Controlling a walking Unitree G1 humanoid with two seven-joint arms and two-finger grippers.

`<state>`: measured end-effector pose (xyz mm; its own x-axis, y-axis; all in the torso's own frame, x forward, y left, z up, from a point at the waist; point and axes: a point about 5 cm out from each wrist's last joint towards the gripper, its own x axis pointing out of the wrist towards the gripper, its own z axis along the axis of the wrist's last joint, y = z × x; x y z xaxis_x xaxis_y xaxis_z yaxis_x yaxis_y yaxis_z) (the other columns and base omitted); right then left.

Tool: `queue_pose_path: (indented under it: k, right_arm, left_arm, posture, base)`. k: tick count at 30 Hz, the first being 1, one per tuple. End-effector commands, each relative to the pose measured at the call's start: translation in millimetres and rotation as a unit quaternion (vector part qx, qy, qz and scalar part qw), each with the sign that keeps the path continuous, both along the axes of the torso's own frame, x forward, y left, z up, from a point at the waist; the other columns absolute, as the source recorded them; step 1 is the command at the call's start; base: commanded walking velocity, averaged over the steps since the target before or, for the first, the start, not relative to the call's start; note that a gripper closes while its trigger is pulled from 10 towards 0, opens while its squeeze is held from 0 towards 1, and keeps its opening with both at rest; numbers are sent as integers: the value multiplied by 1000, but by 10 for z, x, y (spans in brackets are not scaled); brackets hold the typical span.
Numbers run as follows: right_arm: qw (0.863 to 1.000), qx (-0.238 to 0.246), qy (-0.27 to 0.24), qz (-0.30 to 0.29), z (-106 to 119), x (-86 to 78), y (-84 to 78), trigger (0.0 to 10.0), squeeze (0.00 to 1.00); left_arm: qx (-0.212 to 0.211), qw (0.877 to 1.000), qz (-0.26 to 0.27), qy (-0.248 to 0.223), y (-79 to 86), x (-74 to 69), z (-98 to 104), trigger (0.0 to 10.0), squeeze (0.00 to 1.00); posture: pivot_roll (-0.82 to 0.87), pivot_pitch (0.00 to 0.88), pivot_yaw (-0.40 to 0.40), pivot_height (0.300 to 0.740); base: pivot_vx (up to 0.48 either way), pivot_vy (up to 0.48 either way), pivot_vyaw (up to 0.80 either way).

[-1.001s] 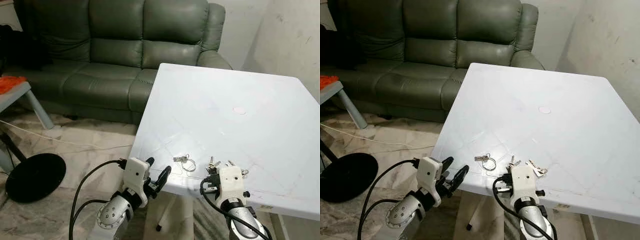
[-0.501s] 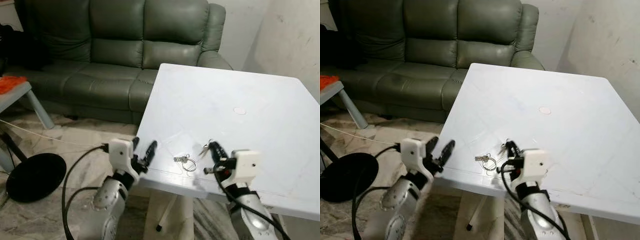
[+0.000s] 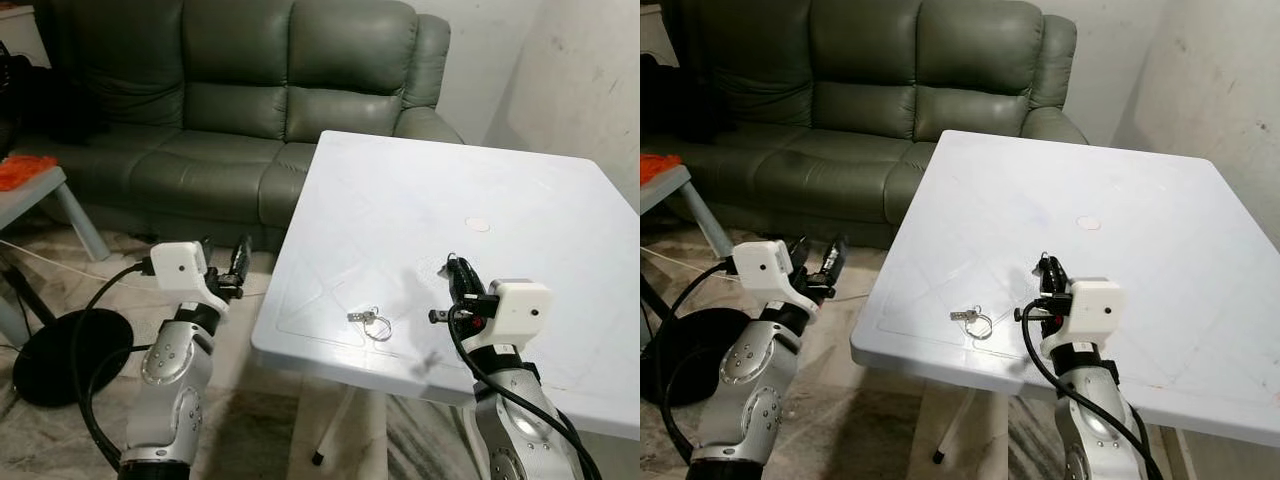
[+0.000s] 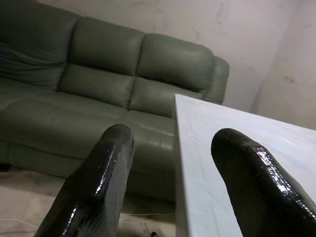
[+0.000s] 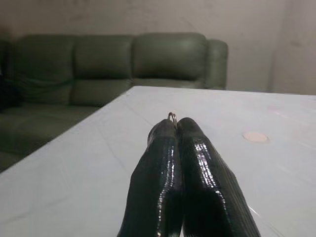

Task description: Hang keys on a hook

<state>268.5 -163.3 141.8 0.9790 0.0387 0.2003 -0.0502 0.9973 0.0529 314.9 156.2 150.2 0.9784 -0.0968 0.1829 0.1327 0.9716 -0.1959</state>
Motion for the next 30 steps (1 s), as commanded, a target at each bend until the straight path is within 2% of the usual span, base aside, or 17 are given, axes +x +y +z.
queue_pose_path:
  k: [1,4,6,12,19,26,29,30]
  right_arm:
    - [1000,-3,7,-13,-3,39,-42,10000,0]
    - [1000,-4,13,-13,-6,85,-43,10000,0]
    - [1000,-9,16,-13,-15,119,-44,10000,0]
    - [1000,-17,19,-12,-27,161,-25,10000,0]
    - [1000,-18,17,-13,-25,184,-10,10000,0]
    - [1000,-17,18,-8,-34,197,20,10000,0]
    - [1000,-16,18,-7,-33,203,25,10000,0]
    - [1000,-15,19,-7,-36,207,30,10000,0]
  left_arm:
    - [7,1000,13,-6,38,53,43,10000,0]
    - [12,1000,21,-11,86,114,82,10000,0]
    - [31,999,19,-12,105,164,98,10000,0]
    - [27,999,28,-15,125,230,127,10000,0]
    - [15,999,37,-12,101,234,98,10000,0]
    - [33,999,30,-14,47,229,88,10000,0]
    - [30,999,33,-13,51,232,86,10000,0]
    - [17,999,33,-12,63,232,81,10000,0]
  posture:
    - [-59,0,-36,740]
    - [-57,0,-36,740]
    - [-55,0,-37,740]
    - [-54,0,-33,740]
    - [-54,0,-29,740]
    - [-48,0,-32,740]
    - [-46,0,-33,740]
    - [-42,0,-34,740]
  base:
    - [0,0,0]
    - [0,0,-750]
    - [0,0,-753]
    - [0,0,-754]
    - [0,0,-756]
    - [0,0,-756]
    - [0,0,-756]
    - [0,0,-756]
